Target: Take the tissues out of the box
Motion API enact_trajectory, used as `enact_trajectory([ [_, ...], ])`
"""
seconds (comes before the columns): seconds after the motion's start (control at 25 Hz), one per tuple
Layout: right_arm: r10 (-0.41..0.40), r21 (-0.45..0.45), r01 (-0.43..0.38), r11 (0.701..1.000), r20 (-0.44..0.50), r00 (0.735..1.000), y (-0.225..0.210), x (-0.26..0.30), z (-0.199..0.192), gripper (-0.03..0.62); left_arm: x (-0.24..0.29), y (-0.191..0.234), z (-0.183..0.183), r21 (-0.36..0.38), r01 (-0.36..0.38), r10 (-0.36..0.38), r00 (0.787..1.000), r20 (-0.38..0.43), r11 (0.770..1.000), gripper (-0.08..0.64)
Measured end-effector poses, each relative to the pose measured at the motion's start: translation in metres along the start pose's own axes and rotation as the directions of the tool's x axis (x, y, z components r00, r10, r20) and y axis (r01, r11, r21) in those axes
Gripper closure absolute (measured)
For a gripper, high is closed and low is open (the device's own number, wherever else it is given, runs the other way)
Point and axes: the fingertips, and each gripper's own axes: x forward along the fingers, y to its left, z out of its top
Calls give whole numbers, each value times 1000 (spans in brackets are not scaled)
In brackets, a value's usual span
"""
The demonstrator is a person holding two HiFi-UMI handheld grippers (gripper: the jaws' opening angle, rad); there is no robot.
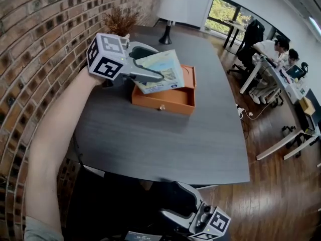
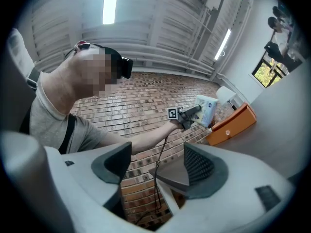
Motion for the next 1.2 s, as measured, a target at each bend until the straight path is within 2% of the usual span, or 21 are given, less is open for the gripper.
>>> enact_trajectory([
  [0.08, -18, -12, 18, 1000, 1, 1000, -5, -3, -2, 250, -26, -22, 22, -53, -29, 37, 986, 165, 998, 193],
  [0.16, -22, -22, 21, 1000, 0, 1000, -4, -2, -3, 250, -53, -51, 32, -127, -51, 88, 948, 306, 991, 195],
  [0.24, -20, -35, 20, 999, -8, 1000, -2, -1, -4, 250, -77, -89, 31, -213, -58, 147, 892, 427, 975, 195],
  [0.32, -18, -46, 17, 999, -15, 1000, 0, 0, -6, 252, -96, -134, 24, -300, -37, 198, 826, 527, 953, 195],
  [0.44, -9, -64, 8, 998, -28, 1000, 6, 4, -10, 252, -114, -199, 3, -411, 0, 277, 737, 616, 912, 195],
  [0.56, 3, -85, -7, 996, -44, 999, 12, 7, -15, 252, -124, -241, -13, -482, 27, 351, 648, 676, 876, 195],
  [0.64, 14, -101, -20, 995, -60, 998, 17, 9, -18, 252, -129, -259, -21, -510, 9, 402, 603, 689, 860, 195],
  [0.76, 26, -116, -36, 993, -86, 996, 23, 11, -24, 252, -134, -279, -38, -551, -8, 463, 552, 694, 835, 195],
  [0.8, 28, -119, -40, 992, -96, 995, 25, 11, -26, 252, -135, -284, -44, -561, -8, 475, 544, 692, 828, 195],
  [0.84, 31, -123, -44, 991, -109, 994, 28, 11, -28, 252, -133, -289, -48, -569, -9, 481, 544, 687, 822, 195],
  [1.0, 48, -145, -71, 987, -151, 987, 40, 10, -35, 252, -126, -303, -55, -568, -42, 476, 597, 645, 822, 195],
  [1.2, 76, -176, -105, 979, -164, 984, 46, 25, -42, 253, -127, -297, -54, -561, -36, 465, 605, 646, 827, 195],
])
